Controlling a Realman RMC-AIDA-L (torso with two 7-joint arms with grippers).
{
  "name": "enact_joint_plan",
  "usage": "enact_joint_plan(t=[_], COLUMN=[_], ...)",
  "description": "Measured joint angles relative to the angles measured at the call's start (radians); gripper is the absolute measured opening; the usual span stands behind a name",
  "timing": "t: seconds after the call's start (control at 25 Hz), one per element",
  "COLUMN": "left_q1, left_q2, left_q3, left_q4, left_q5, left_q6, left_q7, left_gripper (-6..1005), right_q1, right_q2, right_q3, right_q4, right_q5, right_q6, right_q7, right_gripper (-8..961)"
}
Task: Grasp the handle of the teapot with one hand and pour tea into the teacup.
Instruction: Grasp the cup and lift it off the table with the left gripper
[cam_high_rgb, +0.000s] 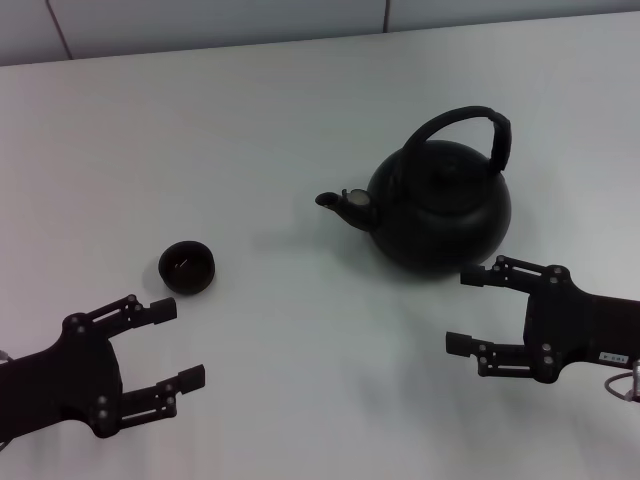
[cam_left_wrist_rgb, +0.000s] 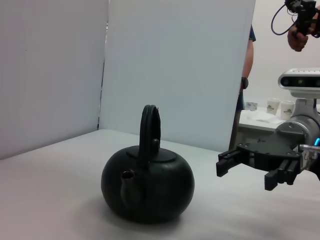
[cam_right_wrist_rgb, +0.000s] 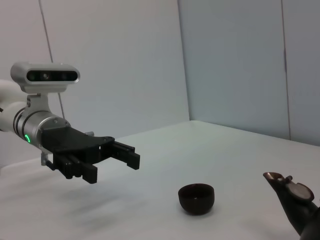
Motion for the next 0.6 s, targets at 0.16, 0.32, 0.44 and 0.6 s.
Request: enact_joint_plan(t=[0.16, 0.32, 0.44, 0.6], left_q1=[-0.003, -0.005, -0.006, -0.007], left_q2=[0.000, 0.000, 0.000, 0.000], left_q3=[0.010, 0.013, 0.014, 0.021], left_q4=[0.000, 0.001, 0.000, 0.000], left_q5=[0.000, 0.000, 0.000, 0.000], left_q6=[0.000, -0.001, -0.006, -0.014], left_q7=[-0.010, -0.012, -0.012, -0.018], left_gripper=[797, 793, 791, 787], right_q1=[0.002, 0.005, 0.004, 0.002], right_q2=[0.000, -0.001, -0.001, -0.002], right_q3=[0.000, 0.000, 0.000, 0.001], right_q4=[-0.006, -0.008, -0.011, -0.011], right_q5=[-0.015, -0.025, -0.026, -0.027], right_q6=[0.004, 0.009, 0.010, 0.012], right_q7=[0.000, 0.000, -0.003, -0.010], right_gripper=[817, 816, 816, 817])
